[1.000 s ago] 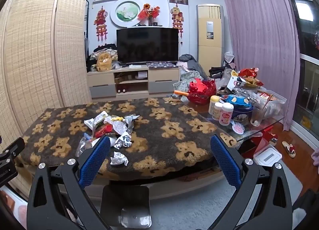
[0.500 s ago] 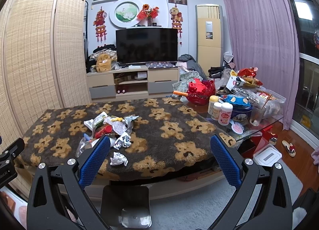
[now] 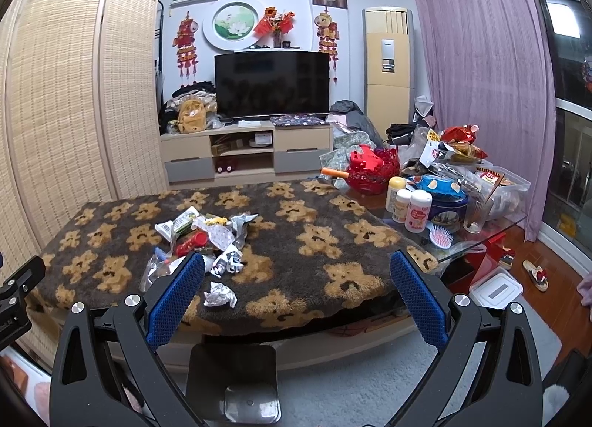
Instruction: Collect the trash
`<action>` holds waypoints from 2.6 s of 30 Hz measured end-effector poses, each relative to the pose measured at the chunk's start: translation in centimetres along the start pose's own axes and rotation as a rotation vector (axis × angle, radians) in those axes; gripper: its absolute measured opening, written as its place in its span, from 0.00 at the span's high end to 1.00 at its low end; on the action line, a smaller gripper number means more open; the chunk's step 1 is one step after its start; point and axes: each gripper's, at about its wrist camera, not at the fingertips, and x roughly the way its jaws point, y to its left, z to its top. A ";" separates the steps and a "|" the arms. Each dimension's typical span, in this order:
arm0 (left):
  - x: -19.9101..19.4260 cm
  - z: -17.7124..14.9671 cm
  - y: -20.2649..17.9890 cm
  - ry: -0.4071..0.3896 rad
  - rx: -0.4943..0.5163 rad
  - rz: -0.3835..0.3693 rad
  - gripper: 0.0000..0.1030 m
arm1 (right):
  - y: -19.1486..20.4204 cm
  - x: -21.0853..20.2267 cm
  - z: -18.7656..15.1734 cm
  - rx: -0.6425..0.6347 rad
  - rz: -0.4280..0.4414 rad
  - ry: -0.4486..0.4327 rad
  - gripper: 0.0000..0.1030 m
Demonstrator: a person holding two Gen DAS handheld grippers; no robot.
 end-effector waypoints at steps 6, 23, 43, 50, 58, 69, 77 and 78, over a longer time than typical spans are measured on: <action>0.0 0.0 0.0 0.000 -0.001 0.001 0.08 | -0.3 0.0 0.4 -0.003 0.003 0.004 0.02; 0.0 0.0 0.0 0.000 -0.004 0.000 0.08 | 0.0 0.1 -0.5 -0.002 0.001 -0.002 0.03; 2.0 -0.4 0.4 0.044 -0.007 -0.015 0.08 | -0.2 2.4 -1.2 0.001 -0.028 0.031 0.03; 6.7 -1.6 1.1 0.116 0.009 -0.033 0.08 | -0.6 7.0 -2.3 0.025 -0.035 0.101 0.03; 13.3 -3.4 1.9 0.241 0.038 -0.055 0.08 | 0.9 13.5 -5.1 0.043 0.049 0.249 0.03; 20.7 -4.0 2.7 0.336 0.076 -0.043 0.10 | 5.3 20.9 -8.3 -0.029 0.174 0.339 0.07; 25.6 -3.6 1.6 0.402 0.078 -0.159 0.32 | 8.2 24.1 -9.1 -0.058 0.273 0.374 0.33; 26.1 -3.5 1.2 0.401 0.085 -0.164 0.32 | 8.6 24.5 -9.2 -0.064 0.278 0.372 0.33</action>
